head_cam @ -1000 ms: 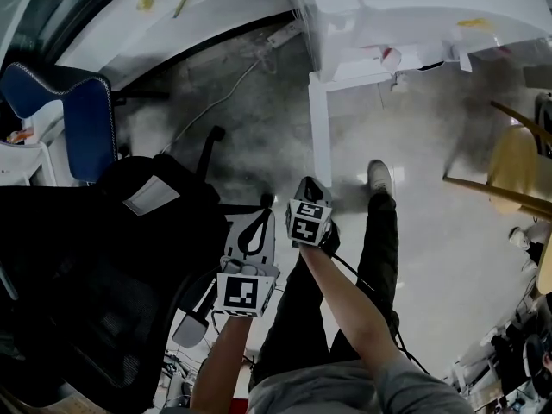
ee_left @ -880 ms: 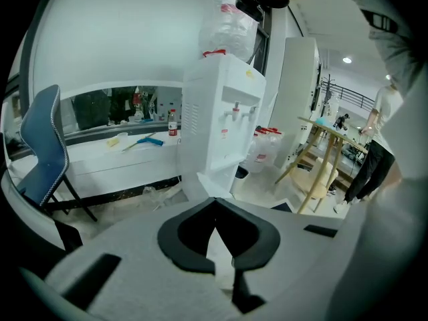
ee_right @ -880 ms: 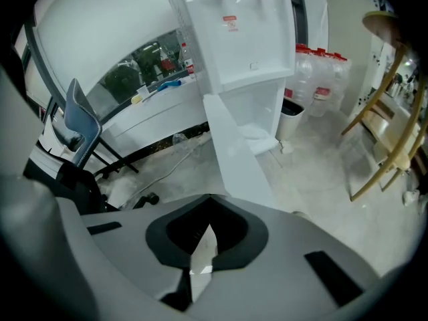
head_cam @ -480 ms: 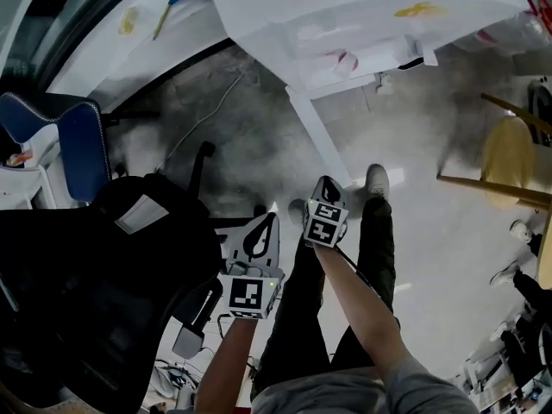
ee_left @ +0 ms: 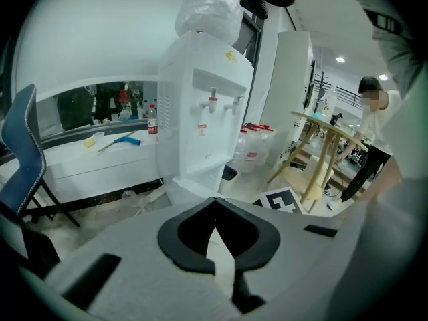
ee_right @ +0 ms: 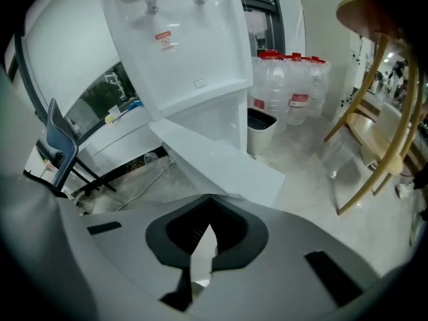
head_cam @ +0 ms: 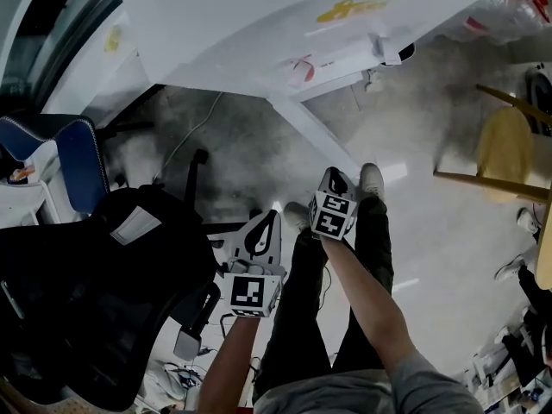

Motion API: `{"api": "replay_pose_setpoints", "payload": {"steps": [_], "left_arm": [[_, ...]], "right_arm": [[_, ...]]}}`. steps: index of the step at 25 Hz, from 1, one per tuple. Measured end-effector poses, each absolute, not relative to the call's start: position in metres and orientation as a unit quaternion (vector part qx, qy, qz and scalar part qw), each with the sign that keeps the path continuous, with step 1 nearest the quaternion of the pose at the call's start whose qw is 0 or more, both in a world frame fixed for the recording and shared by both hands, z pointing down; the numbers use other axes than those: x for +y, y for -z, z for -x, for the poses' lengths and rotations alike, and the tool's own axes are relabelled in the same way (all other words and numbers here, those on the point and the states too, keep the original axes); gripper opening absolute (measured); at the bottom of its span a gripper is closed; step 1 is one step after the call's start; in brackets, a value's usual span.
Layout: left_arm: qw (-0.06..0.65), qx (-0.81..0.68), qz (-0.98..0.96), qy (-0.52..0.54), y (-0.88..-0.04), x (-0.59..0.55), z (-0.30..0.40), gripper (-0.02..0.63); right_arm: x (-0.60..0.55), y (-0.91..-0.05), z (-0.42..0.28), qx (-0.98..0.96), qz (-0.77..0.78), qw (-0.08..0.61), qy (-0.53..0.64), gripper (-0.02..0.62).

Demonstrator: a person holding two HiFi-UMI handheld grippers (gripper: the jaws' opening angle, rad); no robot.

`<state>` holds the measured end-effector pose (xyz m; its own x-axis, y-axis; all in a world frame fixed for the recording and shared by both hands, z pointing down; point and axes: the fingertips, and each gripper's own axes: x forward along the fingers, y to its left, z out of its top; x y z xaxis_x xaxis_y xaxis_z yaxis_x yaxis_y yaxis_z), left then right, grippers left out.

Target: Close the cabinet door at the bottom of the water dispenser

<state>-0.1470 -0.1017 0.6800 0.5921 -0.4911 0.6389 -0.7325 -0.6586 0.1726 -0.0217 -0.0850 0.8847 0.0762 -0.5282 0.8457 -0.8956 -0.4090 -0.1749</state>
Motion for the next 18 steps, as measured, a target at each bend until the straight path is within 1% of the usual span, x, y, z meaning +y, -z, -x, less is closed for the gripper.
{"api": "replay_pose_setpoints", "payload": {"steps": [4,15,18], "left_arm": [[0.206,-0.346,-0.870,-0.285,-0.683,-0.102,0.133,0.006],[0.217,-0.348,-0.869,-0.277,-0.682,-0.114,0.095,0.006],[0.208,-0.340,-0.874,-0.278,-0.681,-0.118,0.087,0.006]], "right_arm": [[-0.092,-0.884,0.004,-0.500,-0.710,0.193,-0.457,0.008],[-0.114,-0.885,-0.040,-0.494,-0.722,0.176,-0.451,0.008],[-0.121,-0.886,-0.049,-0.496,-0.723,0.175,-0.448,0.008]]}}
